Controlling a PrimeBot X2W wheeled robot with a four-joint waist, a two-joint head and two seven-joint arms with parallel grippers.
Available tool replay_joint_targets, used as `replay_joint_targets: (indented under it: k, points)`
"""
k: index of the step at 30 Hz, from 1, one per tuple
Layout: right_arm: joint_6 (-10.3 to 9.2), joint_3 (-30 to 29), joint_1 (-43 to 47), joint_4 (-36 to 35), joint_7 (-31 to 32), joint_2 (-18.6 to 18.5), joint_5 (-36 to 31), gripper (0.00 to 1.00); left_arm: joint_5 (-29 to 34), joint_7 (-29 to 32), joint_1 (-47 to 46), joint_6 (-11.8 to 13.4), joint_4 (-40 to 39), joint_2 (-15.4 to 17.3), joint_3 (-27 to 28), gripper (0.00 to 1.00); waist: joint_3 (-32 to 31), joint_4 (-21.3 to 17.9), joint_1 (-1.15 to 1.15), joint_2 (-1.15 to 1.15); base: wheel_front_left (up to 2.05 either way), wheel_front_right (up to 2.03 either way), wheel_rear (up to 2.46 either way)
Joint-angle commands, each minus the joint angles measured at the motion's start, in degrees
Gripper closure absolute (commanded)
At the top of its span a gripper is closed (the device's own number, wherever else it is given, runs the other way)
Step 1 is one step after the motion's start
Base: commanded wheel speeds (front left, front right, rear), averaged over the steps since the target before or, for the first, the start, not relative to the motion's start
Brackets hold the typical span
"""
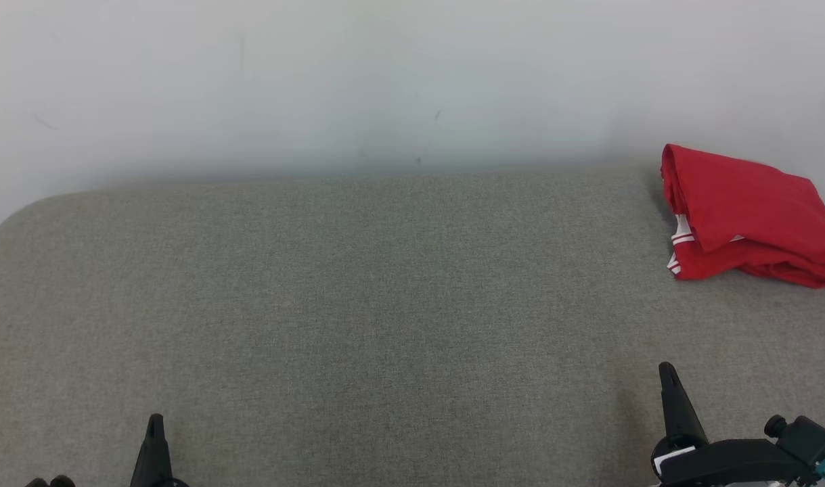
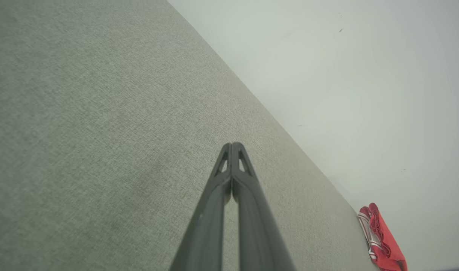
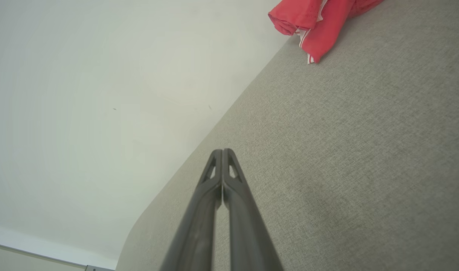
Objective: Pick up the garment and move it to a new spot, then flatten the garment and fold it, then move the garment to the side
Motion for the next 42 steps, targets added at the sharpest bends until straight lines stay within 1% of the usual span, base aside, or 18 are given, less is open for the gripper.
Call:
replay_joint_targets:
  k: [1,20,42]
  points:
    - [-0.05,-0.25,-1.12,-0.4,0.5,0.17,1.91,1.0,-1.95,0.38,-1.4,-0.25,-0.46,0.04,0.24,1.0,0.01,0.01,0.0,0.0,0.0,0.0,0.0]
    - [-0.07,-1.03,-2.53,0.41,3.48,0.71,14.36,1.0,-14.81,3.44,-2.94,-1.65,-0.02,-0.33,0.64,1.0,0.08,0.08,0.0,0.0,0.0,0.0,0.0]
    - [-0.09,-1.76,-3.72,1.2,6.32,1.27,25.86,1.0,-26.42,6.18,-4.32,-3.1,0.39,-0.67,0.98,1.0,0.16,0.17,0.0,0.0,0.0,0.0,0.0]
